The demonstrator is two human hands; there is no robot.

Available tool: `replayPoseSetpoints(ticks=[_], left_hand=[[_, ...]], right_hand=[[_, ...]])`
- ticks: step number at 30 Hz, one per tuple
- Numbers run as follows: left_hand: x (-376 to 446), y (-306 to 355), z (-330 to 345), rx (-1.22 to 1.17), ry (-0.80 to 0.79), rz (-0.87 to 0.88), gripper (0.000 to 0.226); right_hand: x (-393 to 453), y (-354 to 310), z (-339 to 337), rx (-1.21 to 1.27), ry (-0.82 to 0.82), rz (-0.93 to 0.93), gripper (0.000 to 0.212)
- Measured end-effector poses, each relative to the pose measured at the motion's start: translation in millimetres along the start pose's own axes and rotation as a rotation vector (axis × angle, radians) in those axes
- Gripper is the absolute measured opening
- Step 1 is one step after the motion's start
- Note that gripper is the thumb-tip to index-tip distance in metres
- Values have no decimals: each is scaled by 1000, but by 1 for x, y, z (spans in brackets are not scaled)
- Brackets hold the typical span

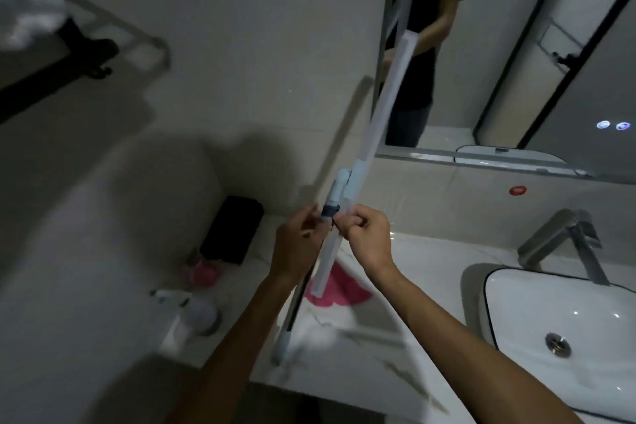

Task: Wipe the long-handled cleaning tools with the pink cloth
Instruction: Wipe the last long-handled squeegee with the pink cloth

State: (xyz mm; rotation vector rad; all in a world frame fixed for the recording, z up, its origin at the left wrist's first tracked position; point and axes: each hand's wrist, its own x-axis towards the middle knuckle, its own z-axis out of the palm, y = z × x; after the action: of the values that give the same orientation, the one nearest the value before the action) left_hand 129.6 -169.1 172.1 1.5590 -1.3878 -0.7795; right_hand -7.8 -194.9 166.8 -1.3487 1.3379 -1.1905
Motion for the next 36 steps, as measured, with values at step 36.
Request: replayPoseSetpoints(ticks=[36], left_hand=[[-437,-22,-79,-501,881,-404,49]], right_hand=[[-312,-5,28,363,-299,849,8]])
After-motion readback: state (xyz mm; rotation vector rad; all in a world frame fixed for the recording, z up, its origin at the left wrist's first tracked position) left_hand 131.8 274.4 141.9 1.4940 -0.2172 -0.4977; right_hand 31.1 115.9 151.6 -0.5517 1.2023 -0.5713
